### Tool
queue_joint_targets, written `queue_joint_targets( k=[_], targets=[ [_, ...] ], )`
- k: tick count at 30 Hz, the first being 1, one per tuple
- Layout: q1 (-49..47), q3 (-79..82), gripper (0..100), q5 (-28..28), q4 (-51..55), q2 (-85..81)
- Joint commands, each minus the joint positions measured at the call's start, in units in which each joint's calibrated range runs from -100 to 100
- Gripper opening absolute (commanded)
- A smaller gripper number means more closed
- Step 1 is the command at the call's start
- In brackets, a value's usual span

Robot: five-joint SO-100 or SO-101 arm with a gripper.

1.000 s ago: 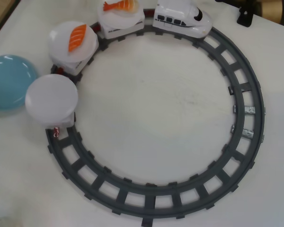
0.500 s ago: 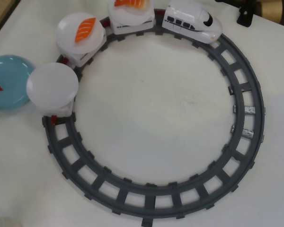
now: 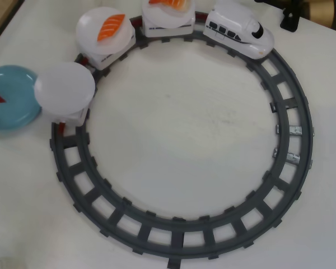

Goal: Pick up the sushi from the Shinkansen and put it on the blue dish

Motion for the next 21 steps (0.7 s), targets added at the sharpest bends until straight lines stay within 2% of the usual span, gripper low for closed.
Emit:
queue_joint_targets(
  k=[1, 21],
  targets=[
    [1.3, -4.7, 4, -0.3, -0.8, 0.2],
    [2.7, -9.6, 5, -0.4, -0.6, 4.7]
  ],
)
